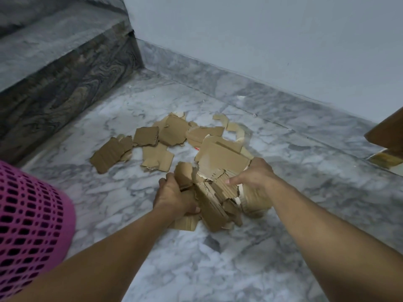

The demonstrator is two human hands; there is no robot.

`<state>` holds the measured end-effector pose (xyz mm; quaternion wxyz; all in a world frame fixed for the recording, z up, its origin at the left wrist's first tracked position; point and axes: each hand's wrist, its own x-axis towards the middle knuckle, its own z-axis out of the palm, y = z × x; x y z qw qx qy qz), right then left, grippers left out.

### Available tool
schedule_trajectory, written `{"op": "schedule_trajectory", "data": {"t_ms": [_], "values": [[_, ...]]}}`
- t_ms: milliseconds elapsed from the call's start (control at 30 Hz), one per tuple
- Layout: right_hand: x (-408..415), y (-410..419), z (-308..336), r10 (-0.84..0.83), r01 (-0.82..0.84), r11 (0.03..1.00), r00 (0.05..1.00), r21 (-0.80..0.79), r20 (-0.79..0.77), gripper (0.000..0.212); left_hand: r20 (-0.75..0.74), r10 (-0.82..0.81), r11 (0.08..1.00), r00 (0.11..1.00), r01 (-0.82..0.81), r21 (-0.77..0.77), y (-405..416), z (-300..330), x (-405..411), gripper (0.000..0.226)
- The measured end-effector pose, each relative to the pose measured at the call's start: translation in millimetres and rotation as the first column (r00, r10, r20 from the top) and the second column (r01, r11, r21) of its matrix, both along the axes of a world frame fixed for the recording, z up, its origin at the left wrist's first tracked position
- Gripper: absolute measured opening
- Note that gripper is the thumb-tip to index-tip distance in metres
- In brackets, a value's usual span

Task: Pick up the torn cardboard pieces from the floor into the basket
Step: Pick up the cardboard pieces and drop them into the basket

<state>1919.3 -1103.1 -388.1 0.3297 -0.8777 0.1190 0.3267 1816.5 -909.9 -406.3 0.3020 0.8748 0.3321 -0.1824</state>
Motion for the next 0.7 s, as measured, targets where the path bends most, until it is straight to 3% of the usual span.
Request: {"op": "schedule_trajectory", "data": {"t_ms": [300, 467, 700], "values": [[-8, -20, -2, -0.121, 0.127, 0.948, 0.992, 0.293, -0.04, 0.051, 0.14, 0.178, 0.945, 0.974, -0.13, -0.3, 5, 14, -7, 0.038], [-5, -28, 29, -0.124, 0.099, 0.959, 0.989, 0.267, 0.078, 0.053, 0.113, 0.272, 0.904, 0.956, -0.213, -0.372, 14, 51, -6, 0.038], [-14, -29, 95, -0.066, 0.016, 0.974, 0.974, 0.226, 0.217, 0.05, 0.18, 0.326, 0.858, 0.928, -0.211, -0.468, 21, 121, -19, 0.013]]}}
